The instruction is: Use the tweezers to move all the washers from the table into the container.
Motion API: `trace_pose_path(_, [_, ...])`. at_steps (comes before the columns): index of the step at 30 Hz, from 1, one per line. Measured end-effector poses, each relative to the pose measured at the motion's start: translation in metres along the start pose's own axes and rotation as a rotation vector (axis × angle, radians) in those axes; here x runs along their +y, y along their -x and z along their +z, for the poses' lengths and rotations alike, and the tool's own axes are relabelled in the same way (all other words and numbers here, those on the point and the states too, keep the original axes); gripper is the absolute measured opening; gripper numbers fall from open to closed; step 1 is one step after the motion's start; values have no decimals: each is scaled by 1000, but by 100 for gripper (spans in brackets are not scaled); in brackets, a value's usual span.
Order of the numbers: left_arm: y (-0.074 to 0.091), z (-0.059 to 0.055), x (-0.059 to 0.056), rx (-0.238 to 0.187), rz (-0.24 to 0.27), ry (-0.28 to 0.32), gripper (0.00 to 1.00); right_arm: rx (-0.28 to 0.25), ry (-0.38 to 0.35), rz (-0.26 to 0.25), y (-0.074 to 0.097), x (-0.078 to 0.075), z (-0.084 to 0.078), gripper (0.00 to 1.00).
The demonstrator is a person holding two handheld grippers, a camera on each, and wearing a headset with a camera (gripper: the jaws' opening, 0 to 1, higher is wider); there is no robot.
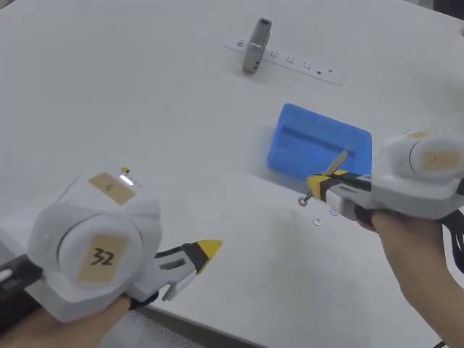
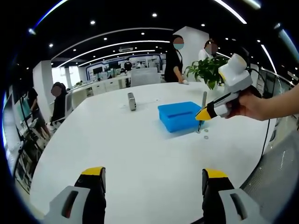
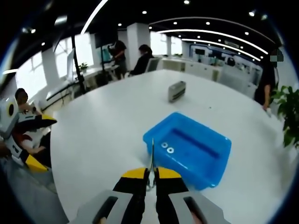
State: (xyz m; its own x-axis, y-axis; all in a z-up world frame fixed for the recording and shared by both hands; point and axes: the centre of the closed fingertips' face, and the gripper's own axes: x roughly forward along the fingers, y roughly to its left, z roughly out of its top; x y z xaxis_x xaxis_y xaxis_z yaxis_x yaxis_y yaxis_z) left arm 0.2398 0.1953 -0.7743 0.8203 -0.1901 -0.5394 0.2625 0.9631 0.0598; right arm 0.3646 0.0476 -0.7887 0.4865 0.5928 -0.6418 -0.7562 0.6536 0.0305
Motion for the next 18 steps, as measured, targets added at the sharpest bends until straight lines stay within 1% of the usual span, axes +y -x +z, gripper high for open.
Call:
trace_pose_path(3, [0,0,0,2,-2,-1,87,-8,22,-9,4,-2,6,3])
trace_pose_path(7, [0,-1,0,4,-2,-4,86,-25,22,-12,5,-3,14,3])
trace_pose_path(12, [0,-1,-1,7,-4,-8,86,-48,47,-24,2,-13,29,3])
trace_pose_path(15, [0,-1,0,8,-2,-5,86,-61,52,-30,-1,-20,37,3])
trace_pose_path(17, [0,-2,0,9,-2,-4,86,-74,53,-36,-2,-23,43,3])
trace_pose_path(18, [0,-2,0,10,-2,-5,86,-76,52,-37,-3,-24,43,3])
